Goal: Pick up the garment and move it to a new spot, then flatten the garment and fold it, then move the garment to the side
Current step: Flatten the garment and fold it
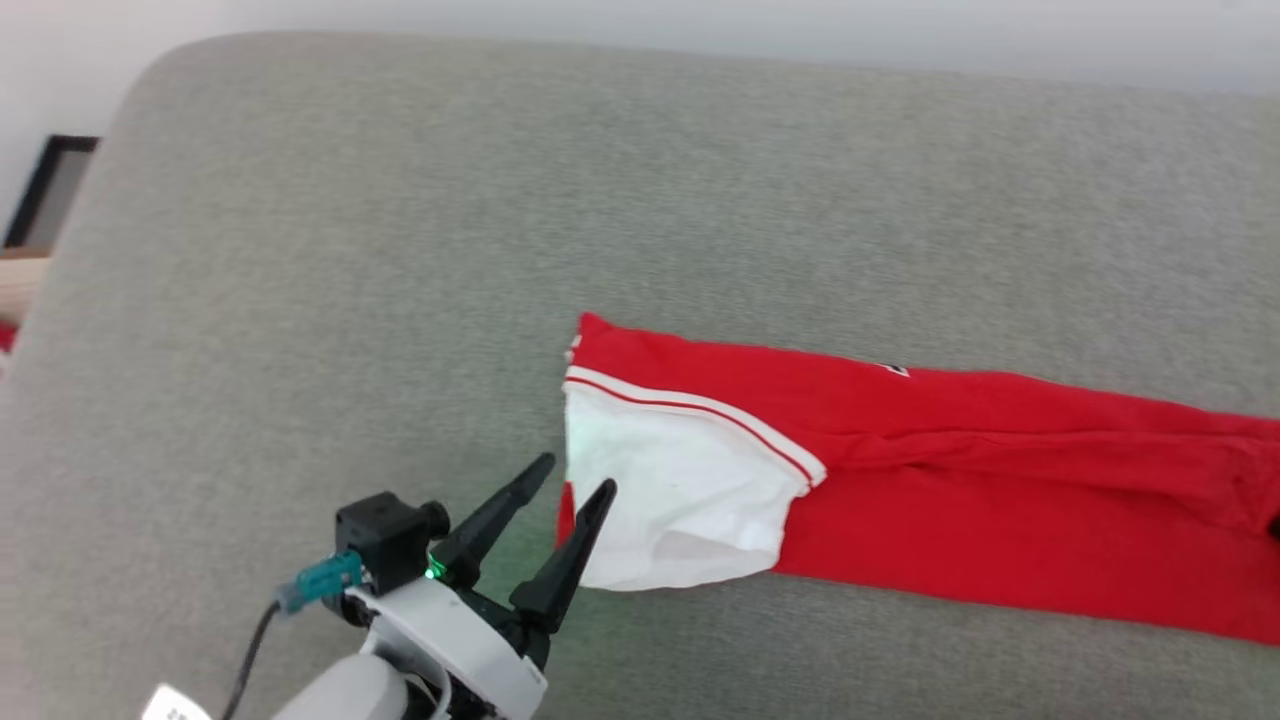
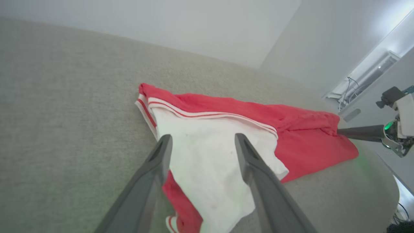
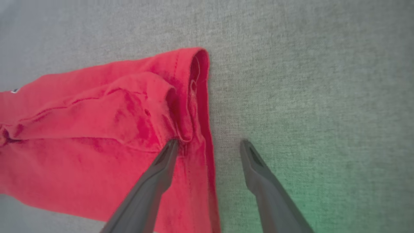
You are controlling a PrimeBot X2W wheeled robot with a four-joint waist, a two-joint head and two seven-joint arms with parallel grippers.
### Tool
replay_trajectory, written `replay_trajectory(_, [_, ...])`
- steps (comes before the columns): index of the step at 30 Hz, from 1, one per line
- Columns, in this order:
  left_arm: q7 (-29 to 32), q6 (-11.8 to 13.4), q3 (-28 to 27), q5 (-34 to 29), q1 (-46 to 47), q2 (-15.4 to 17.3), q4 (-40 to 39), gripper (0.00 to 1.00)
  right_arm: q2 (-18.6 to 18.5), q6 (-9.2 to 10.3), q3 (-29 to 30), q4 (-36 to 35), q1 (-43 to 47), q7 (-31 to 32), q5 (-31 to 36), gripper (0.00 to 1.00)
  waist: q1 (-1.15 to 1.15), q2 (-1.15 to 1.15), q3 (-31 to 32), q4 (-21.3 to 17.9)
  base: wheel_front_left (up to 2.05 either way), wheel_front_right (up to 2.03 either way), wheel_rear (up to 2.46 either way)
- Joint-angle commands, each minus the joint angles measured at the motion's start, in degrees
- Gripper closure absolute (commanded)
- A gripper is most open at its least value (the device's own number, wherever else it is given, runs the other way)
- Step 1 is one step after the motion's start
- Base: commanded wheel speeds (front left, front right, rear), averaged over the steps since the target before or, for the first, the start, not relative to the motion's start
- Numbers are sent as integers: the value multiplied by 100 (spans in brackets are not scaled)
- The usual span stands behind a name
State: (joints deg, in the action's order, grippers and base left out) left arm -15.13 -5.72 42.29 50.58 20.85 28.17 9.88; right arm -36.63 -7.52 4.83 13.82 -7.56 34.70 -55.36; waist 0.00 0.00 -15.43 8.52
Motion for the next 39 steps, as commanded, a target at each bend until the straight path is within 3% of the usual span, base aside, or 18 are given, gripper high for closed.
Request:
replay_trajectory(1, [5,12,-220,-167,-216,-196,-6,0,35,7,118,81,17,57,-28,0,0,0,100,284,0,0,0])
replay_trajectory(9, [4,44,-1928,-2142,-1077,-1162,85,0,196,7,314,308,-110,497,153,0,0,0,120,562,0,0,0])
replay_trajectory(16, [4,-92,-3003,-3295,-1410,-1785,-118,0,533,2,-2,447,-266,928,580,0,0,0,114,564,0,0,0])
replay_trajectory(17, [4,-107,-3102,-3445,-1426,-1842,-169,0,585,2,-9,463,-297,959,639,49,0,0,109,555,0,0,0])
replay_trajectory(19, [4,-131,-3239,-3697,-1465,-1923,-250,0,657,2,-33,468,-337,1015,713,100,0,0,98,529,0,0,0])
replay_trajectory(24, [4,-162,-3449,-4170,-1546,-2004,-411,0,599,9,196,427,-447,851,839,100,0,0,70,385,0,0,0])
replay_trajectory(32, [4,-175,-3664,-4315,-1654,-2084,-473,0,406,10,859,406,-637,461,890,100,0,0,51,93,0,0,0])
replay_trajectory(39, [4,-179,-3665,-4358,-1667,-2070,-639,0,-220,9,1823,832,-438,21,1244,100,0,0,-6,-156,0,0,0])
